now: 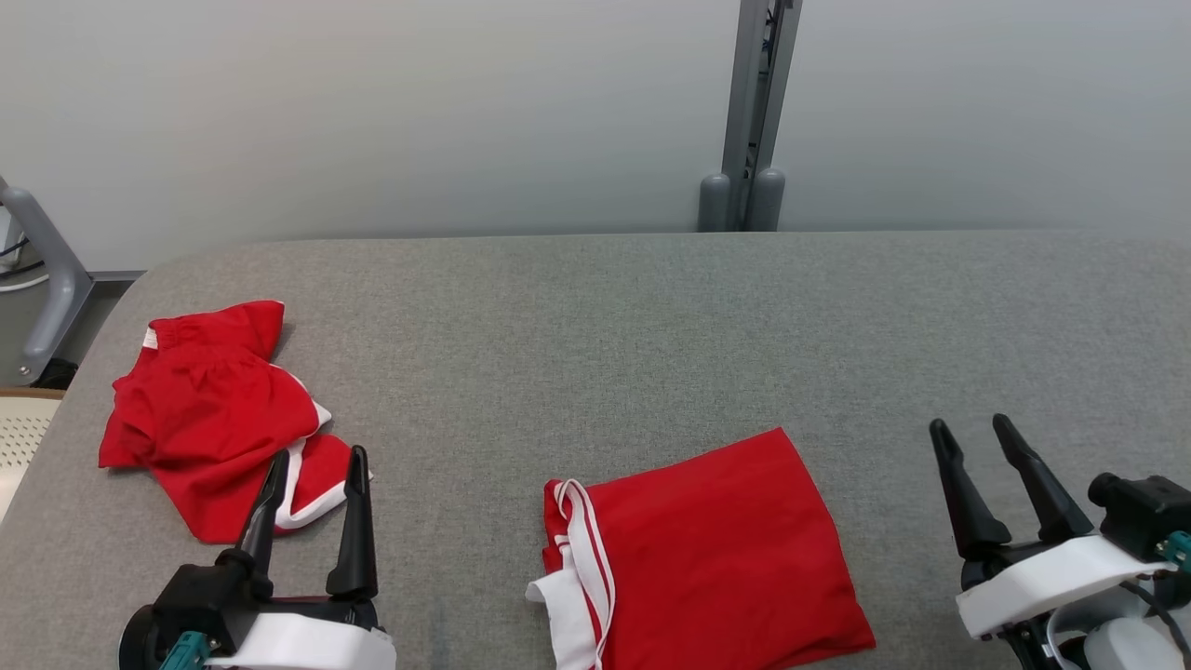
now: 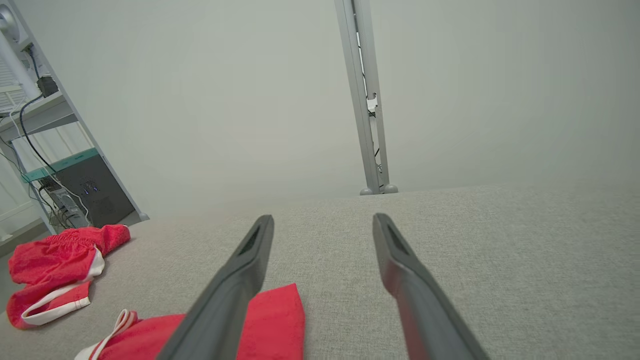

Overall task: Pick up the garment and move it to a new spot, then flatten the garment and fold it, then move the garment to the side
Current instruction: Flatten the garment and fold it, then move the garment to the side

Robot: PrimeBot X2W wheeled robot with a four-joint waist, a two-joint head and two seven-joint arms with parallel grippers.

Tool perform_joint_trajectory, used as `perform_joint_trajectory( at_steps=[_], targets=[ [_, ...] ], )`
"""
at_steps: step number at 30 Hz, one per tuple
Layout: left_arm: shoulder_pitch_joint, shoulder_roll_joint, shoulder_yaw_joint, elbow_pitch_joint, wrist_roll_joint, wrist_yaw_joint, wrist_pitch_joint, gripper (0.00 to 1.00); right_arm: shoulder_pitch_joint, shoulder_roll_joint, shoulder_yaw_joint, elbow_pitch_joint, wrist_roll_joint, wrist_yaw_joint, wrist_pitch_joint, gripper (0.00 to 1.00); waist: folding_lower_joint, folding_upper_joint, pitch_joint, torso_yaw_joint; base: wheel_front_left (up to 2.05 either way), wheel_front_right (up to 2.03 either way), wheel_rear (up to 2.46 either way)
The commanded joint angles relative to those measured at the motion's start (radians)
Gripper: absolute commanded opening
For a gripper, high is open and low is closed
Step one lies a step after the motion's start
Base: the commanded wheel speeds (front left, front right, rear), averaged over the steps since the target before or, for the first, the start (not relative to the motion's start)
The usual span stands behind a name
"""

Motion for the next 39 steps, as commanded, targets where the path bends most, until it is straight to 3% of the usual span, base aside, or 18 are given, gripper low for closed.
perform_joint_trajectory(
  at_steps=[1,8,17,28,39],
  targets=[
    [-0.003,0.003,0.004,0.001,0.008,-0.001,0.000,1.00,0.012,0.004,-0.023,-0.001,-0.015,0.001,-0.004,1.00,0.0000,0.0000,0.000,0.000,0.00,0.00,0.00],
    [-0.004,0.003,0.000,0.004,0.006,0.001,0.000,1.00,0.026,0.047,-0.089,0.009,-0.076,0.001,-0.004,1.00,0.0000,0.0000,0.001,0.000,0.00,0.00,0.00],
    [-0.006,0.003,-0.004,0.008,0.009,0.004,0.000,1.00,0.012,0.073,-0.070,0.025,-0.100,0.001,0.024,1.00,0.0000,0.0000,0.001,0.000,0.00,0.00,0.00],
    [-0.023,0.004,-0.031,0.017,-0.001,0.006,0.000,1.00,-0.169,0.095,0.075,0.344,-0.069,0.000,0.343,1.00,0.0000,0.0000,0.014,0.045,0.00,0.00,0.00],
    [-0.022,0.003,-0.032,0.023,0.000,0.000,0.000,1.00,-0.236,0.121,0.139,0.545,0.043,0.001,0.524,1.00,0.0000,0.0000,0.017,0.123,0.00,0.00,0.00]
  ],
)
